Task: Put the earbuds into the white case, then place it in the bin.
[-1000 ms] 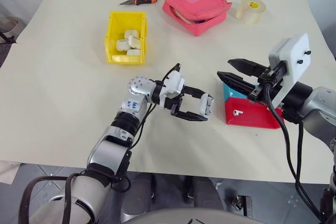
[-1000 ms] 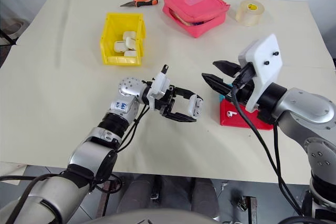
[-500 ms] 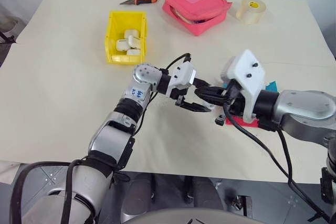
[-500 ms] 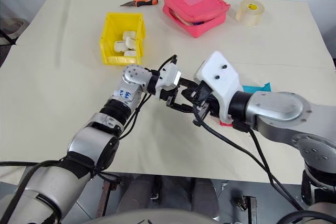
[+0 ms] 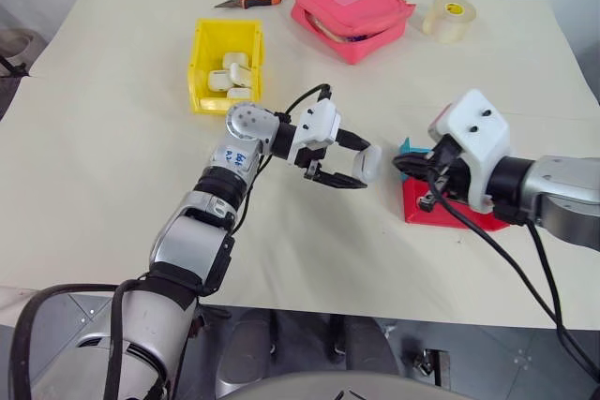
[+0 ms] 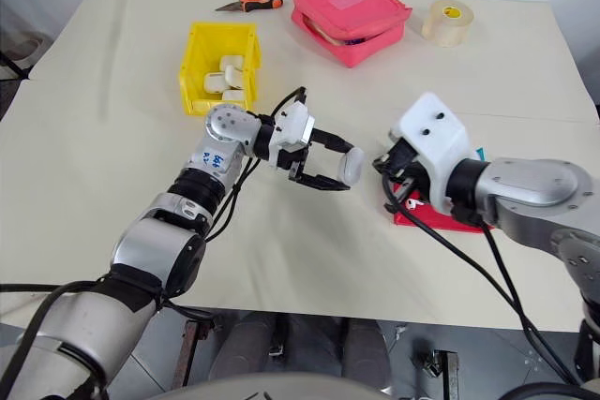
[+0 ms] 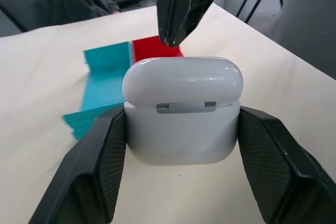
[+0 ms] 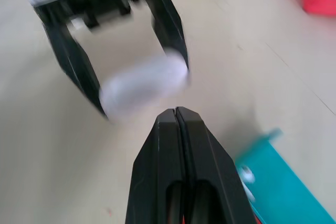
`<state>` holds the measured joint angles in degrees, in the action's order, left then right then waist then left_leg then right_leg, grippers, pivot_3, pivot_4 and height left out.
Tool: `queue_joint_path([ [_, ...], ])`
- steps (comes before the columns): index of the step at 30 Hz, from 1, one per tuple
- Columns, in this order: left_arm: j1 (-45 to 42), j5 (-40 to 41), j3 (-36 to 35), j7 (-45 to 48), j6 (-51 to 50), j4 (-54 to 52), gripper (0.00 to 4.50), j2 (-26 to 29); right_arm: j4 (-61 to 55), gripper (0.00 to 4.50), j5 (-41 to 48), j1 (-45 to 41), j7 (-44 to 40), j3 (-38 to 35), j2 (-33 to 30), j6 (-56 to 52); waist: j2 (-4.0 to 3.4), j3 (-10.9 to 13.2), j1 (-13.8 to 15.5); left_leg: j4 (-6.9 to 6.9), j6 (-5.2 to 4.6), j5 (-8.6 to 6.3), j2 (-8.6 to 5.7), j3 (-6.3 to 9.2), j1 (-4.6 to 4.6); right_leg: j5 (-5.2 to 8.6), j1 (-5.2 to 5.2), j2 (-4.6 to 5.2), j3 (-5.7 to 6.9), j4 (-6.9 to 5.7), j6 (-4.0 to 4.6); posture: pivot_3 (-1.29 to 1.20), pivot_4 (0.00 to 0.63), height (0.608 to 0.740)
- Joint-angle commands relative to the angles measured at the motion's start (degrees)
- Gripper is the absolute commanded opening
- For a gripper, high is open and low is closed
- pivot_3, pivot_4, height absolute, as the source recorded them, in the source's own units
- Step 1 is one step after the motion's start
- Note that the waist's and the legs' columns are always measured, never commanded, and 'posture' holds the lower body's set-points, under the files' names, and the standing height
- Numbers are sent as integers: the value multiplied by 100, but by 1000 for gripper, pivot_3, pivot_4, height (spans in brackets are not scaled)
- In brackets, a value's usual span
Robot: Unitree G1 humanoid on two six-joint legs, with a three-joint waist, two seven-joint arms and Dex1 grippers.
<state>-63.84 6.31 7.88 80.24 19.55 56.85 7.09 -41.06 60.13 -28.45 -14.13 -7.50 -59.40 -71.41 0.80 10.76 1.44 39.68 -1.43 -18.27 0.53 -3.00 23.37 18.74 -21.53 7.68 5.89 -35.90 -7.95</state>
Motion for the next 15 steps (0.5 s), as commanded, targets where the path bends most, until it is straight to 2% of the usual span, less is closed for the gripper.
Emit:
queue_joint_path([
  [1,-150,103,-115,-47,47,-102,2788,-35,-50,31,-109,89,-135,-367,-87,125,0,0,-1,0,0,0,0,0,-1,0,0,0,0,0,0,0,150,740],
  [8,-150,74,-104,20,39,-79,2788,-12,26,31,-243,-156,-288,-487,67,371,0,0,-5,0,0,0,1,-1,-1,0,-2,-1,0,0,0,0,150,740],
  [11,-125,21,-39,83,82,-29,2788,-40,-14,31,308,-686,-143,-461,478,368,0,0,-11,0,1,0,1,-1,-1,0,-2,-1,0,-1,0,0,150,740],
  [15,-135,10,-21,96,97,-14,2788,-114,-103,31,215,-768,110,51,978,310,0,0,-4,0,2,1,4,1,-1,0,-2,-4,2,-3,0,0,150,740],
])
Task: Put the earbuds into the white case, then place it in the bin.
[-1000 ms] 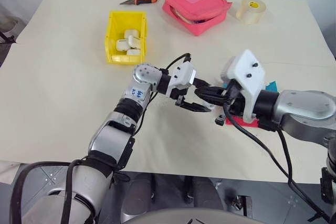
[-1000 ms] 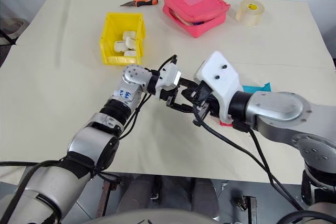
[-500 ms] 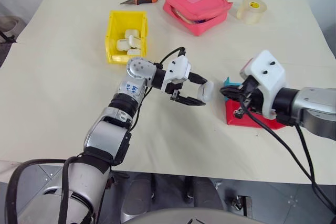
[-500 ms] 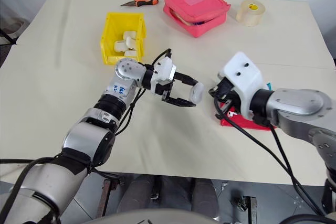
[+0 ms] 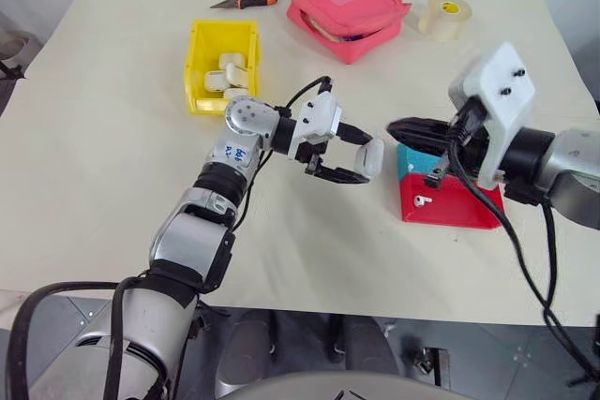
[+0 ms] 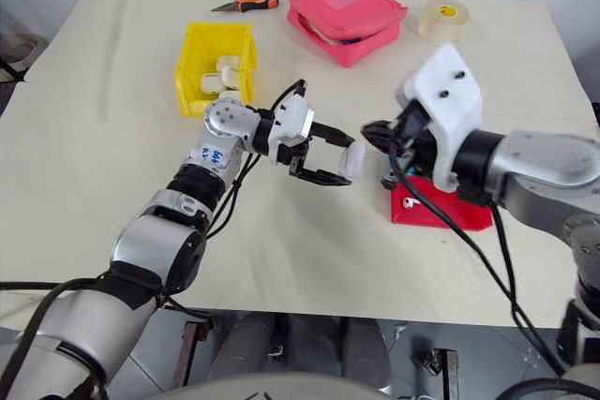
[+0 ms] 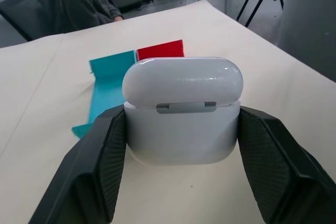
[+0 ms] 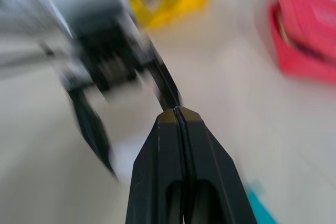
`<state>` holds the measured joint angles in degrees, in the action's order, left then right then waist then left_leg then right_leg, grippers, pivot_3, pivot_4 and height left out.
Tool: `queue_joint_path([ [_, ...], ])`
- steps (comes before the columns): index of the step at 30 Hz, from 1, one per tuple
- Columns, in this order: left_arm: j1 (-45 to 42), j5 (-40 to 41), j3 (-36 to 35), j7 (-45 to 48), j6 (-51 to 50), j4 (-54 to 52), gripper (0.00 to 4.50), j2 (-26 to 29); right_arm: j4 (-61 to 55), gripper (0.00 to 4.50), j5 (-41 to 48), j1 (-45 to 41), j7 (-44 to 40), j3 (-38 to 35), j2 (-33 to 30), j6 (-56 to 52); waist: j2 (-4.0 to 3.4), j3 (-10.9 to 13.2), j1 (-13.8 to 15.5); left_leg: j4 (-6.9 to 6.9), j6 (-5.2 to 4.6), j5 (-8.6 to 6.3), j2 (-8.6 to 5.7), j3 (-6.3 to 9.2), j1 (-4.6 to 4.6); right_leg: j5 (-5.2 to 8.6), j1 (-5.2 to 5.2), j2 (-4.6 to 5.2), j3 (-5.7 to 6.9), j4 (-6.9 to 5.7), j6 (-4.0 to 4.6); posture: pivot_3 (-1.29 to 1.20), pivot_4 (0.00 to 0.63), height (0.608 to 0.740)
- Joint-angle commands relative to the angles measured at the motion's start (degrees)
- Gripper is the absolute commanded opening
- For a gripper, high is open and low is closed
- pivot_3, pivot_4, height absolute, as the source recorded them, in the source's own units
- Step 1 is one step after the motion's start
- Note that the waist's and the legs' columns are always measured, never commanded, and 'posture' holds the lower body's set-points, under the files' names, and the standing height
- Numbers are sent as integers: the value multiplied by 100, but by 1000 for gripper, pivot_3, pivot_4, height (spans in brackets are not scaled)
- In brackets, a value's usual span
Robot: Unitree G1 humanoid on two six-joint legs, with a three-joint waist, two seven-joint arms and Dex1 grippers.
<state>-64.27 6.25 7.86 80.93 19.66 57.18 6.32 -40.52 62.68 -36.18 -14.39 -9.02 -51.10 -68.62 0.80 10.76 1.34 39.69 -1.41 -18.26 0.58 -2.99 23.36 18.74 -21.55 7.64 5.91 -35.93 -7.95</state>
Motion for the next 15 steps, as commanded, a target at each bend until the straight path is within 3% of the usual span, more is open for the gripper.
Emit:
queue_joint_path([
  [1,-97,23,-24,33,86,-53,2788,-48,-138,31,-121,26,158,293,196,28,0,0,14,0,0,0,-3,-1,1,0,0,2,0,0,0,0,150,740],
  [5,-102,49,-41,58,71,-97,2788,-41,-34,31,-494,317,132,458,126,56,0,0,21,3,-4,-2,-12,1,6,0,0,9,0,0,0,0,150,740],
  [15,-75,212,-250,-5,-86,-352,2788,120,-21,31,-1106,1618,-357,-99,-367,399,0,0,0,1,-8,-2,-36,1,7,0,-2,12,2,0,-1,0,150,740],
])
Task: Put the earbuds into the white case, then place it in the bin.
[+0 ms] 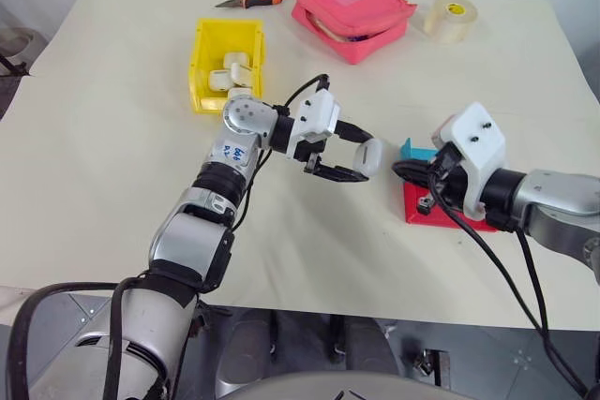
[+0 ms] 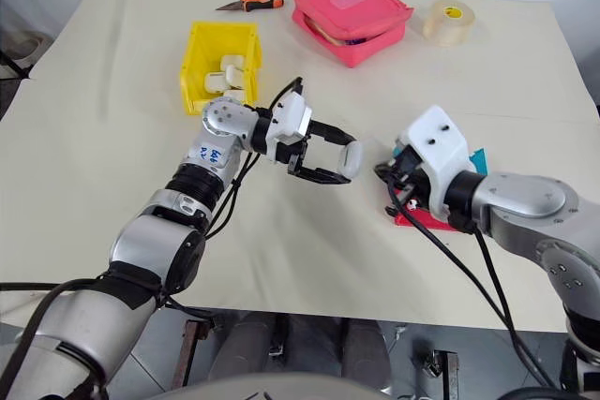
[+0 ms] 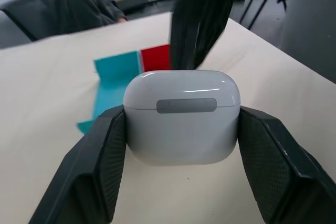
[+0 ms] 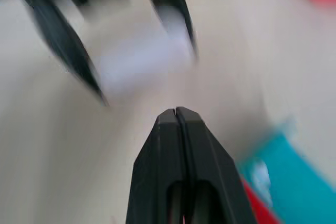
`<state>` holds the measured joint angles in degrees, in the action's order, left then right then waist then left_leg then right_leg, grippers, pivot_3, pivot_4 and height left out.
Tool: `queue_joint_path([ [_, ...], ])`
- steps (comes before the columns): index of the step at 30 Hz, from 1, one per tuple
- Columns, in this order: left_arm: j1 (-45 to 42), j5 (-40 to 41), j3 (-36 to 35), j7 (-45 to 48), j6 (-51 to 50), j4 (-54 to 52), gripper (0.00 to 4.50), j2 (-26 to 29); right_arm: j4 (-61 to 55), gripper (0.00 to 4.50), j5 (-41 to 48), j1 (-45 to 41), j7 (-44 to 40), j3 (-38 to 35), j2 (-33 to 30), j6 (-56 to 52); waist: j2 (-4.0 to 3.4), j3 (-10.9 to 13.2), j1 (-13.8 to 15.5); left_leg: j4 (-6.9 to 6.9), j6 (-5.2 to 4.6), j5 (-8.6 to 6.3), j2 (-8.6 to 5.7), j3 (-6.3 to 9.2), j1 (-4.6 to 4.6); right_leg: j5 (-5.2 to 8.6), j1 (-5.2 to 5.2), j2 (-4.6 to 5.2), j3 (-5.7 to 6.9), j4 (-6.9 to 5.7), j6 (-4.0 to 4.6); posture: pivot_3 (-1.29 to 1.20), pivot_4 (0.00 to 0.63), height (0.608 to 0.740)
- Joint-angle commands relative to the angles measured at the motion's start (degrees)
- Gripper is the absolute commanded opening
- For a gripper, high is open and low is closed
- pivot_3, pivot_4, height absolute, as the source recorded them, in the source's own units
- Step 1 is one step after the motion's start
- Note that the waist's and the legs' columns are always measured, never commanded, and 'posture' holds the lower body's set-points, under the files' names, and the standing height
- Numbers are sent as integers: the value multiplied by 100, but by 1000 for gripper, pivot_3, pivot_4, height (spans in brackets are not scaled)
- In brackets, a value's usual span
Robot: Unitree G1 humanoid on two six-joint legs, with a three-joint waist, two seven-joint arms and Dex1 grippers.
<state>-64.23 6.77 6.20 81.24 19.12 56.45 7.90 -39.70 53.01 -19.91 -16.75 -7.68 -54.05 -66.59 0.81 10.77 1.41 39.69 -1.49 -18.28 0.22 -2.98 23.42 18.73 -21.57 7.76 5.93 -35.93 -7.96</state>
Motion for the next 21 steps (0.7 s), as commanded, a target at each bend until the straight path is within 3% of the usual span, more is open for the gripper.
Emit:
queue_joint_path([
  [1,-59,159,-108,-86,-56,-313,2788,-29,-119,31,-154,6,-132,-278,-47,225,0,0,-7,0,1,0,0,0,-1,0,0,-3,0,0,0,0,150,740],
  [6,0,164,-307,-506,-257,-454,2788,125,-121,31,-57,148,-331,-1095,396,937,0,0,0,0,4,2,19,4,-1,0,0,-4,1,-1,0,0,150,740],
  [11,44,-52,-388,-1251,-310,-548,2788,437,-70,31,-291,1064,-1168,-1813,752,2041,0,0,22,-4,4,2,-7,3,-1,0,1,-4,1,1,-1,0,150,740],
  [14,69,-361,-399,-2146,-395,-567,2788,733,8,31,-468,1874,-2087,-1986,758,2654,1,0,26,-4,1,2,-17,7,-1,-2,3,2,1,0,-3,0,150,740],
  [18,84,-594,-596,-3602,-838,-703,2788,962,414,945,-440,2227,-2723,-2169,762,3068,1,1,12,-3,-1,2,-19,7,-4,-3,7,3,-1,-1,-6,0,150,740],
  [21,117,-622,-940,-4857,-1151,-918,2788,1075,715,2022,-603,2184,-3046,-2109,664,3314,4,2,3,-3,0,8,-14,8,-9,-3,9,2,-1,-3,-7,0,150,740],
])
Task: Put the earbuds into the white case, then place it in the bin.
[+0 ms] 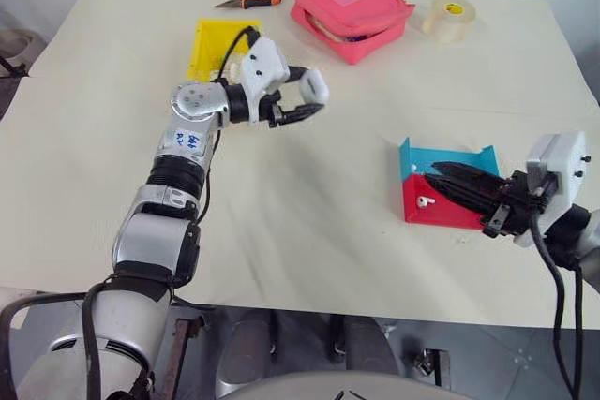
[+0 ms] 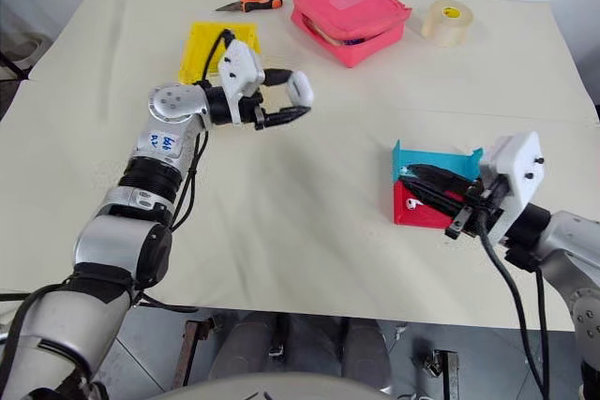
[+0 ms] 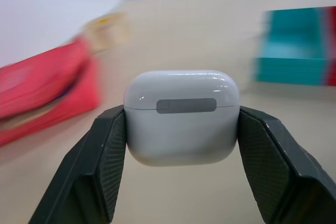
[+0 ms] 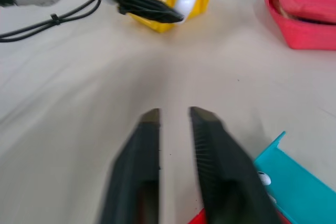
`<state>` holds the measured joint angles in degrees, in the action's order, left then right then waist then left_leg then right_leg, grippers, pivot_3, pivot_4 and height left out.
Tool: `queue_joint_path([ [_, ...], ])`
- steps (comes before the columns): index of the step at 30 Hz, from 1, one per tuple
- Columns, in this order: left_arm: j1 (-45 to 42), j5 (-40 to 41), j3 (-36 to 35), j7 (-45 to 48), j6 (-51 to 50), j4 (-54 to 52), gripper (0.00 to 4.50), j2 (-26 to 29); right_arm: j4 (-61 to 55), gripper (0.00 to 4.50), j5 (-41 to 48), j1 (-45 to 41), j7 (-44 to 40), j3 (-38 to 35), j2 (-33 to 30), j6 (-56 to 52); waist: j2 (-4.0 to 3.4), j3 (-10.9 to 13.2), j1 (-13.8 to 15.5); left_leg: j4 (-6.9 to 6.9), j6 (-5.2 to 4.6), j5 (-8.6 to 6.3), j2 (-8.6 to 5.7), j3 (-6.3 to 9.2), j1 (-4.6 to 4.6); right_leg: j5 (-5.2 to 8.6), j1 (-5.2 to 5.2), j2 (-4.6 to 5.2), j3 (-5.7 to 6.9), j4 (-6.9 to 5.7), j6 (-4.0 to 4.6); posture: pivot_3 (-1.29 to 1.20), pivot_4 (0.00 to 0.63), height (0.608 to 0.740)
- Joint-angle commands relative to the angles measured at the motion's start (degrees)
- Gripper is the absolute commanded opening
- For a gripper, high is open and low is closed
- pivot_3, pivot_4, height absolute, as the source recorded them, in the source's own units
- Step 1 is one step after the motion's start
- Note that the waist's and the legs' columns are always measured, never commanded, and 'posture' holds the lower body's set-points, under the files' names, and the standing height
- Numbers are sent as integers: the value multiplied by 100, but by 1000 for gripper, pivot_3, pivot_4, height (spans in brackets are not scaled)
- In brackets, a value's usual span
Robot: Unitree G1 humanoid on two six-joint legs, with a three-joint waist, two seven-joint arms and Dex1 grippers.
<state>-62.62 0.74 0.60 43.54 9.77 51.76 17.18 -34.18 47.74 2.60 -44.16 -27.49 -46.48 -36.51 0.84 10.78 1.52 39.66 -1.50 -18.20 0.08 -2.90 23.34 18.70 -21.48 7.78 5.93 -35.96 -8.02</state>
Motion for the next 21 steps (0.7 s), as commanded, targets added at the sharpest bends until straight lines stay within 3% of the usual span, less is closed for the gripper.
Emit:
queue_joint_path([
  [1,-24,-1,-476,-1397,-361,-527,2788,162,227,2364,-88,-115,-358,-103,-115,338,1,0,-21,0,1,1,3,0,-1,0,0,0,-1,-1,0,0,150,740],
  [7,-284,-40,-876,-3118,-942,145,2788,199,658,4341,-112,-701,-744,218,-83,557,1,0,-7,-1,5,3,23,-2,-5,0,0,1,-1,-2,0,0,150,740],
  [14,-719,-58,-880,-3715,-1125,1090,2788,111,1155,4425,-354,-999,-1193,301,-190,866,5,2,69,-1,4,2,-19,2,0,-3,0,13,3,-1,-5,0,150,740],
  [19,-921,-18,-843,-3504,-1008,1447,4359,-39,1173,4500,-468,-1026,-1217,316,-204,933,5,2,71,-2,4,2,-21,-1,-1,-3,0,14,4,-1,-6,0,150,740],
  [21,-963,-11,-837,-3381,-958,1487,4436,-59,1161,4500,-492,-1026,-1202,313,-199,928,5,2,62,-2,5,3,-20,-4,-1,-3,0,13,5,-1,-7,0,150,740],
])
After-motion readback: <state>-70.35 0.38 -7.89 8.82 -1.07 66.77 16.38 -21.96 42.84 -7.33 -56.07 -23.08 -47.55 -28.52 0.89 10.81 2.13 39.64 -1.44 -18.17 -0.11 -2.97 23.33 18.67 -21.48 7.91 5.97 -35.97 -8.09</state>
